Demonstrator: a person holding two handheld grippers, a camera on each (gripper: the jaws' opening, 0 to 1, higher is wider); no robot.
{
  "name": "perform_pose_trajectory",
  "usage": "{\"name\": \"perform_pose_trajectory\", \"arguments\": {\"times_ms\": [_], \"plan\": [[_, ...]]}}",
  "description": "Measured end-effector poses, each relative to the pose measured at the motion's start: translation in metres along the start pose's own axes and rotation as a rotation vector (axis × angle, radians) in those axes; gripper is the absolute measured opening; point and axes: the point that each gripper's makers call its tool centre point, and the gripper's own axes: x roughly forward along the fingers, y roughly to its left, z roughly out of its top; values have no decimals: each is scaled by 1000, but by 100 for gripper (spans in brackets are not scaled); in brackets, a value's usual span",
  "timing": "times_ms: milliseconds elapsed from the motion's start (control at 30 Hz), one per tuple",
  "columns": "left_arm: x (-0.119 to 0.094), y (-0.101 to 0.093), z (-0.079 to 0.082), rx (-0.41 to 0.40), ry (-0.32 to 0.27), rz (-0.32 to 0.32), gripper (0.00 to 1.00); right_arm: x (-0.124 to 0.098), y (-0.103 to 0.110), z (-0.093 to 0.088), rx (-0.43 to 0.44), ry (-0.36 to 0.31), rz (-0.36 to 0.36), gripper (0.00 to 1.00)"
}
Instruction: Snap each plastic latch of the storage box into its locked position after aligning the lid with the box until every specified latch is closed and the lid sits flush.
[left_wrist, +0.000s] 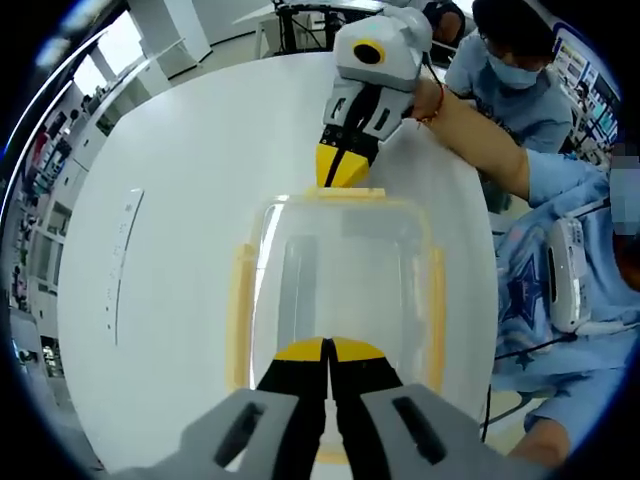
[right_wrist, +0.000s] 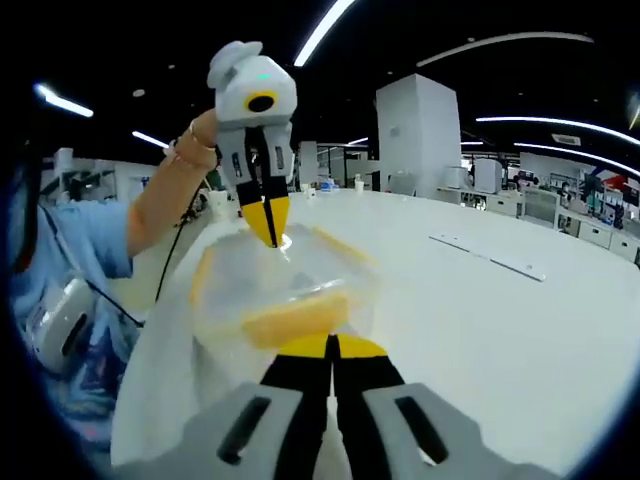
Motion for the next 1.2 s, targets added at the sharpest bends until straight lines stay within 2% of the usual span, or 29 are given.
{"name": "perform_pose_trajectory", "arguments": {"times_ms": [533, 733, 967, 1100, 1200], "plan": [[2, 2, 2, -12, 11, 24, 0, -1, -2, -1, -49, 1, -7, 0], [2, 3, 2, -37, 1, 6, 0, -2, -1, -1, -22, -12, 4, 0], [2, 2, 2, -49, 0, 0, 0, -3, 0, 0, -62, -27, 15, 0], [2, 0, 1, -51, 1, -4, 0, -3, 1, -1, -76, -45, 25, 0], [2, 0, 1, -52, 3, -7, 0, -3, 2, 0, -49, -84, 53, 0]]}}
